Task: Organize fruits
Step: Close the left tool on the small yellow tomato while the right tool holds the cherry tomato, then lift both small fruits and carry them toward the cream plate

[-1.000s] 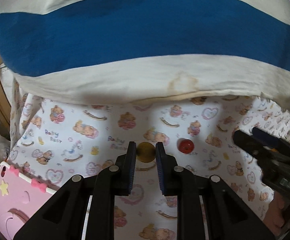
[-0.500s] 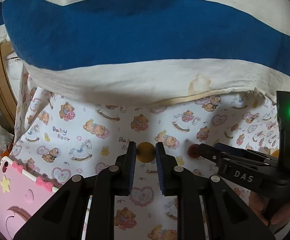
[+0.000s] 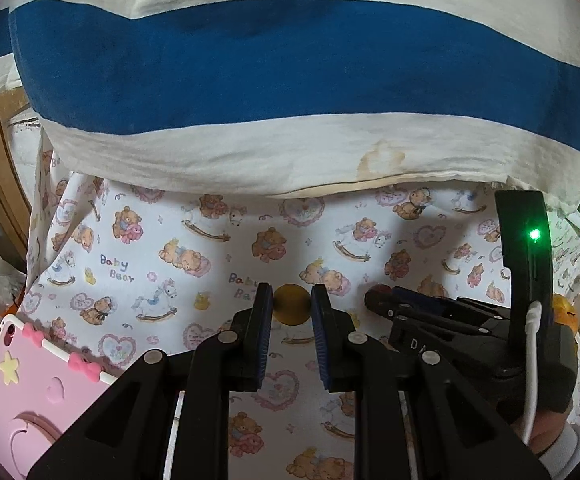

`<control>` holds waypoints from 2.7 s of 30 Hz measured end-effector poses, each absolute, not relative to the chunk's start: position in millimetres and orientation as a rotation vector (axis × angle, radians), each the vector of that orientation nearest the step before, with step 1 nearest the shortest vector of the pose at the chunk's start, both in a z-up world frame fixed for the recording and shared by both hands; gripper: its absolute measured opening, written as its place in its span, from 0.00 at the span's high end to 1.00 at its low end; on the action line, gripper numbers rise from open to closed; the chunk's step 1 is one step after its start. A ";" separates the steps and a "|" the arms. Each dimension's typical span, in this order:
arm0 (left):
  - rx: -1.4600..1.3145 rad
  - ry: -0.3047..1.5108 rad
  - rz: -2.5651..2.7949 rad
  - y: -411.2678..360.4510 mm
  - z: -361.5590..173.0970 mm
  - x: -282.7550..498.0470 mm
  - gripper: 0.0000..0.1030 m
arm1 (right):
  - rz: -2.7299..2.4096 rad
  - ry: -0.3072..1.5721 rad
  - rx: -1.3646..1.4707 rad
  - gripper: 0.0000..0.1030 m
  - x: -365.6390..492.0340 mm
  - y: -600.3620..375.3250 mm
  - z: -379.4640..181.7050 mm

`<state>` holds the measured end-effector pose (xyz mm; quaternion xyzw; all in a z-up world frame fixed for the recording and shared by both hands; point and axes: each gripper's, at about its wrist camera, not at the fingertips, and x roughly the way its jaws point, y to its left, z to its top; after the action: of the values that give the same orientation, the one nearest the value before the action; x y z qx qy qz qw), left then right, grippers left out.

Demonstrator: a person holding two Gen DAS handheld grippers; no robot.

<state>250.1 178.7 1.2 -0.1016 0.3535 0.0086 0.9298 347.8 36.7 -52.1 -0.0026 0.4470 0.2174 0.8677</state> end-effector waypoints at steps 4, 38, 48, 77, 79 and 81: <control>-0.209 0.721 0.010 178.2 2.8 248.4 0.82 | 0.455 0.914 -0.006 0.75 342.8 29.3 -49.7; -0.154 0.827 -0.143 132.6 -33.4 282.7 0.65 | 0.420 0.789 0.039 0.75 278.4 -62.5 -25.4; 0.019 0.840 -0.122 94.3 -49.8 292.4 0.79 | 0.396 0.747 0.070 0.75 272.0 -96.2 -21.9; 0.065 0.931 -0.166 64.4 -34.7 257.5 0.79 | 0.361 0.740 0.019 0.75 241.9 -121.2 -15.6; 0.062 0.928 -0.166 64.0 -37.8 260.3 0.79 | 0.367 0.748 0.021 0.75 243.4 -120.5 -18.5; 0.066 0.924 -0.163 63.9 -40.7 263.8 0.79 | 0.374 0.753 0.024 0.75 244.1 -120.9 -20.6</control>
<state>263.8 63.9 -40.7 0.0317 0.4451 -0.0786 0.8915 244.1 -120.9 -20.6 0.0117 0.3657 0.1816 0.9128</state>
